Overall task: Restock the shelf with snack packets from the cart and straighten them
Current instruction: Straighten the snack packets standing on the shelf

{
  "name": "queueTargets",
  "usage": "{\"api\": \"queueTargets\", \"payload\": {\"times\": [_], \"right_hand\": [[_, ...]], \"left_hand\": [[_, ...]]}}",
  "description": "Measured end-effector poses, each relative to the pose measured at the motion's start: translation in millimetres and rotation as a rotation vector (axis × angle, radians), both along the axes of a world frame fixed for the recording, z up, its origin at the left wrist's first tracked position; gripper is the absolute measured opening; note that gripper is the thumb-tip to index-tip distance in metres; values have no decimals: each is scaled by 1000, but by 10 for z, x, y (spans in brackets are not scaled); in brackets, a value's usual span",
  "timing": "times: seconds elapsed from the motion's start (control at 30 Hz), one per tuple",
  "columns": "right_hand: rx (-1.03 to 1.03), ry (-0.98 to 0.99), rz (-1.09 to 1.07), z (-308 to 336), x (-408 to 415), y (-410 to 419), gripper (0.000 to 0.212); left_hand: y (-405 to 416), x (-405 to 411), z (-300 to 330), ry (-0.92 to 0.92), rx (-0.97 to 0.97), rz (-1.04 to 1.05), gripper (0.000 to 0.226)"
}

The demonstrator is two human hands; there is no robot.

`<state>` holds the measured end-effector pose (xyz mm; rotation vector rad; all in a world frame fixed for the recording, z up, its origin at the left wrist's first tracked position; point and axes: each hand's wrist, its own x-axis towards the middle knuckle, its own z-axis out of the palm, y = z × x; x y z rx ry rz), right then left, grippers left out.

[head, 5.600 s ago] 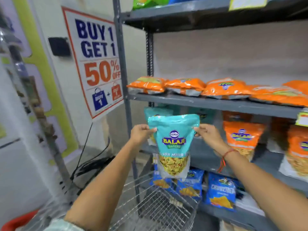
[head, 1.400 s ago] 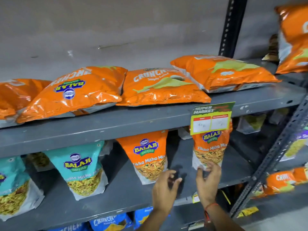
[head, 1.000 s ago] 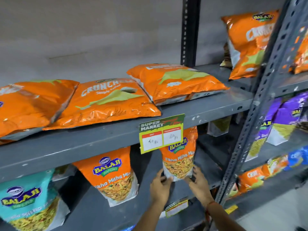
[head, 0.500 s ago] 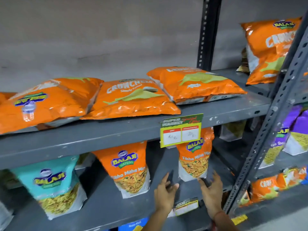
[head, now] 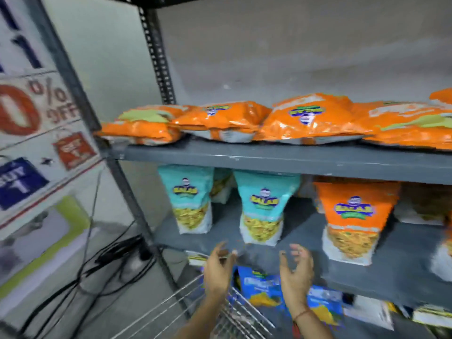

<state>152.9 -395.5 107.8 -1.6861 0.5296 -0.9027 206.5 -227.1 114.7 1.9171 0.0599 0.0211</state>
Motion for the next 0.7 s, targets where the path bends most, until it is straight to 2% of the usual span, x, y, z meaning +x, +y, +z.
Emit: {"api": "queueTargets", "payload": {"times": [0.1, 0.2, 0.33, 0.37, 0.47, 0.53, 0.6, 0.7], "right_hand": [[-109, 96, 277, -78, 297, 581, 26], [-127, 273, 487, -214, 700, 842, 34], [-61, 478, 680, -255, 1272, 1009, 40], [-89, 504, 693, -268, 1418, 1023, 51], [-77, 519, 675, -332, 1852, 1033, 88], [-41, 479, 699, -397, 2117, 1048, 98], [39, 408, 784, -418, 2303, 1074, 92], [119, 383, 887, -432, 2447, 1140, 77]], "left_hand": [[642, 267, 17, -6, 19, 125, 38], [989, 550, -15, 33, 19, 201, 37], [1171, 984, -73, 92, -71, 181, 63], [1187, 1099, -75, 104, -80, 156, 67], [1214, 1404, -89, 94, -132, 74, 70], [1227, 1565, -151, 59, -201, 27, 64], [1241, 1698, -271, 14, -255, -5, 59], [1267, 1834, -401, 40, -307, -24, 78]]}}
